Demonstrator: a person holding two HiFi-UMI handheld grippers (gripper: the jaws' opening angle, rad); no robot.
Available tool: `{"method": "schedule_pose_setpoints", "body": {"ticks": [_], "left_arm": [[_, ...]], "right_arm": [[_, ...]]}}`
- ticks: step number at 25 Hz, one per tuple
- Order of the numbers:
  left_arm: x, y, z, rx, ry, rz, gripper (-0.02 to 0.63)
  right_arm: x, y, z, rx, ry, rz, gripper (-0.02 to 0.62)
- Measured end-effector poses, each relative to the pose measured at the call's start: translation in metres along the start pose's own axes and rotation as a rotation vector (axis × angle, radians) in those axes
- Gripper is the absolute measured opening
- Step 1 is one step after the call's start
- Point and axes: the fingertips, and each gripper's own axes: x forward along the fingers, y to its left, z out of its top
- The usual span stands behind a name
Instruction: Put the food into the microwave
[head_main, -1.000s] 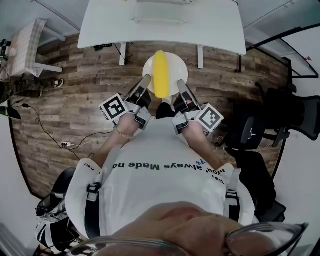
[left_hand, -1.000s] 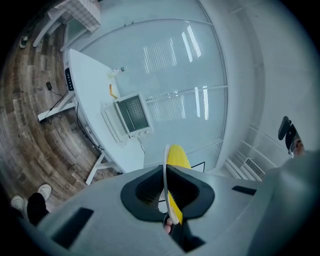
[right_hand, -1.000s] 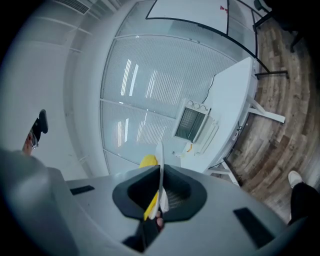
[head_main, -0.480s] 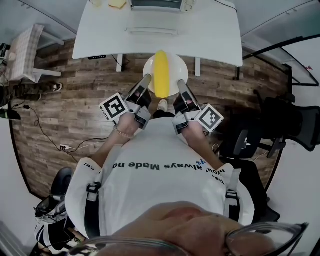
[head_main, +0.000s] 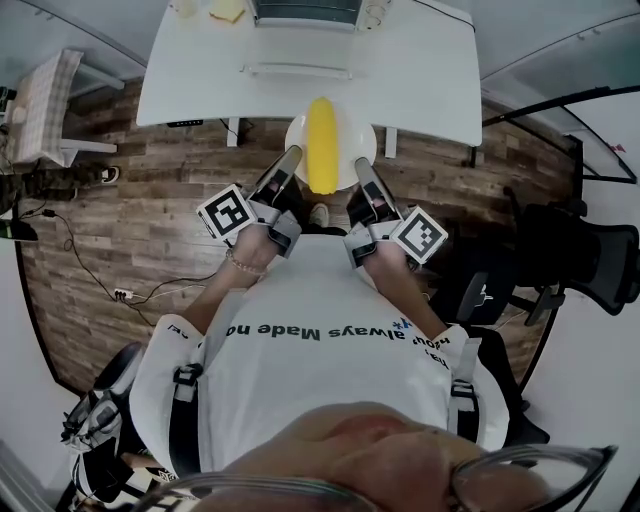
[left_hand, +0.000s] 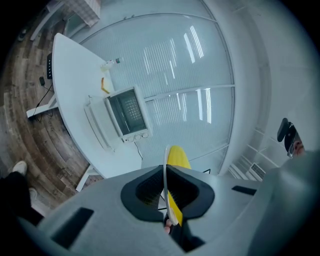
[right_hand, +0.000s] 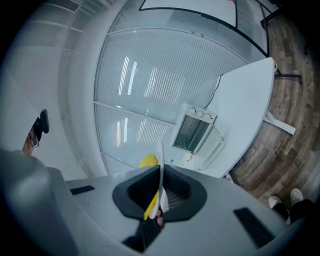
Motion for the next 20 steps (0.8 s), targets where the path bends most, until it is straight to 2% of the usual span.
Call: {"method": "schedule_pose_setpoints", "body": {"ticks": [8,13,17,20], "left_arm": [[0.019,0.012,0.020,-0.005,0.004,0.011,0.018],[0.039,0.019,0.046,-0.003,0.015,0.007,0.018],[0.057,0.033,0.080,0.024,0.034,0.032,0.018],[0.078,0.042,0.115,0.004,0.034,0.031,0.018]], "right_arm": [[0.027,-0.007,0.010,0.017,-0.005,0.001,0.023],[0.056,-0.012,0.021,0.011,-0.011,-0.011,0.023],[0.096,-0.013,0.030,0.014,-0.010,-0.015,0.023],[0.135,-0.015,0.040,0.021,-0.008,-0.027,0.023]]}}
